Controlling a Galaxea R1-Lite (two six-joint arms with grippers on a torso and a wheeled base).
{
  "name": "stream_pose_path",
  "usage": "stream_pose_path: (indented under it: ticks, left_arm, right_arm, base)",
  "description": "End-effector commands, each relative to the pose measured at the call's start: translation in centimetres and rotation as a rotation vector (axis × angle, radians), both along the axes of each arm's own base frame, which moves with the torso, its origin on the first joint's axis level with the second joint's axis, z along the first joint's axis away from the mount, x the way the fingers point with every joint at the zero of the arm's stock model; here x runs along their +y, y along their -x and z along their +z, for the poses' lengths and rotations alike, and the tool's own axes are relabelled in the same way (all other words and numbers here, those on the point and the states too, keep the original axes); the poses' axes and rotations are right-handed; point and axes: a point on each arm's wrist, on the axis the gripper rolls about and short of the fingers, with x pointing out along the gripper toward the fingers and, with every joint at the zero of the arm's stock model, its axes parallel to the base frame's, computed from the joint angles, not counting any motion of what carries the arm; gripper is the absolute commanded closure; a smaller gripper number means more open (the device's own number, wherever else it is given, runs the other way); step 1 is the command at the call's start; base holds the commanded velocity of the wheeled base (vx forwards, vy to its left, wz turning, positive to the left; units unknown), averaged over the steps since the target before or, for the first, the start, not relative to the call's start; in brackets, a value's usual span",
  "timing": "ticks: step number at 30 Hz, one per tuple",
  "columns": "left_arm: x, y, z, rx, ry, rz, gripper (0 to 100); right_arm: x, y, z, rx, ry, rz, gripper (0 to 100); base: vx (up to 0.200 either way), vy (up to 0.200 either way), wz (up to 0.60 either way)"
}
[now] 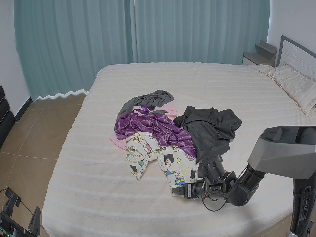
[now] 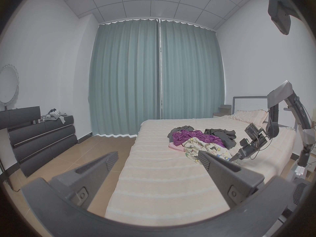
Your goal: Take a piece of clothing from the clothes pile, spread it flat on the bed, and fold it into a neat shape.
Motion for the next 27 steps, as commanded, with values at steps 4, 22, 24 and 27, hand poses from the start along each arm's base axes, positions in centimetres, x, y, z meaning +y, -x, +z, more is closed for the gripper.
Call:
stream_pose_path:
  ticks: [4, 22, 24, 27]
  left_arm:
    - [0.0, 0.0, -0.5, 0.001, 0.000, 0.000, 0]
    - [0.0, 0.0, -0.5, 0.001, 0.000, 0.000, 0]
    - [0.0, 0.0, -0.5, 0.001, 0.000, 0.000, 0]
    - [0.0, 0.0, -0.5, 0.001, 0.000, 0.000, 0]
  right_arm:
    - [2.7, -0.6, -1.2, 0.001, 0.029, 0.030, 0]
    - [0.2, 1.7, 2.3, -0.004, 0.001, -0.003, 100]
    - [-0.5, 2.6, 3.4, -0.013, -0.014, -0.006, 100]
    - [-1.6, 4.0, 5.2, -0.027, -0.066, -0.023, 100]
  base:
    - [0.000, 0.000, 0.00]
    - [0.000, 0.000, 0.00]
    - [0.000, 0.000, 0.00]
    - [0.000, 0.000, 0.00]
